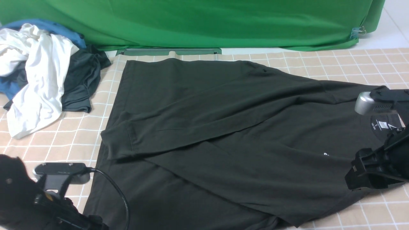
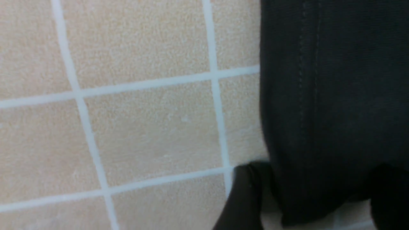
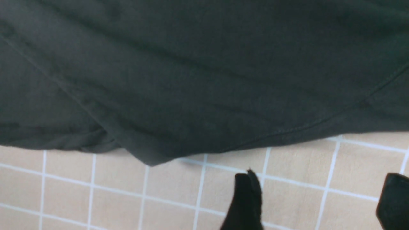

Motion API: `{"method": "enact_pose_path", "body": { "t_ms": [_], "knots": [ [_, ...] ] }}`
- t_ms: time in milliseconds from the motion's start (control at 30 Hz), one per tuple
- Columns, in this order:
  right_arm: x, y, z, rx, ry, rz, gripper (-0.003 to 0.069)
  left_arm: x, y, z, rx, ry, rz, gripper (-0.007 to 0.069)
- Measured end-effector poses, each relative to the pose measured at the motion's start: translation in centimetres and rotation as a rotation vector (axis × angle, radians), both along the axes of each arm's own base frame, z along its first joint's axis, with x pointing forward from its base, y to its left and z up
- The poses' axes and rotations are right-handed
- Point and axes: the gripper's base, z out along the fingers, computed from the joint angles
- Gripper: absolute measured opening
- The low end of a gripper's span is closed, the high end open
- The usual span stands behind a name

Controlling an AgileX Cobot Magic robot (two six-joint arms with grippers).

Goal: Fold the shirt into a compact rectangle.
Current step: 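Grasp the near edge of the shirt at its hem and shoulder corners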

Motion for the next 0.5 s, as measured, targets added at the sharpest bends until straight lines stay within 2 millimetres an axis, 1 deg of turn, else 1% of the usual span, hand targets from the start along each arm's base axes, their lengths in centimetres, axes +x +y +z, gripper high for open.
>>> {"method": "enact_pose_path", "body": {
  "t_ms": [33, 133, 167, 233, 267, 300, 367, 400, 500],
  "knots": [
    [0.0, 0.0, 0.0, 0.0, -0.005, -0.001, 0.055, 0.2, -0.1, -0.1, -0.003, 0.01, -0.006, 0.0488],
    [0.2, 0.0, 0.0, 0.001, -0.017, -0.003, 0.055, 0.6, -0.3, -0.2, -0.013, 0.017, -0.051, 0.0394],
    [0.2, 0.0, 0.1, 0.001, -0.021, -0.003, 0.055, 0.8, -0.4, -0.1, -0.021, 0.014, -0.057, 0.034],
    [0.2, 0.0, 0.1, 0.002, -0.024, -0.004, 0.055, 0.9, -0.5, -0.2, -0.04, 0.015, -0.055, 0.0206],
    [0.2, 0.0, 0.1, 0.002, -0.025, -0.004, 0.055, 1.0, -0.6, -0.1, -0.042, 0.013, -0.054, 0.0161],
    [0.2, 0.0, 0.1, 0.001, -0.027, -0.004, 0.055, 1.0, -0.6, -0.2, -0.048, 0.015, -0.05, 0.0092],
    [0.2, 0.0, 0.1, -0.001, -0.028, 0.004, 0.055, 1.1, -0.7, -0.1, -0.057, 0.026, -0.052, 0.0045],
    [0.2, 0.0, 0.1, -0.003, -0.03, 0.009, 0.055, 1.2, -0.8, 0.0, -0.056, 0.034, -0.055, 0.0035],
    [0.1, -0.1, 0.0, -0.015, -0.023, 0.028, 0.055, 1.7, -0.4, 1.5, -0.002, 0.043, -0.068, 0.0034]
  ]
}}
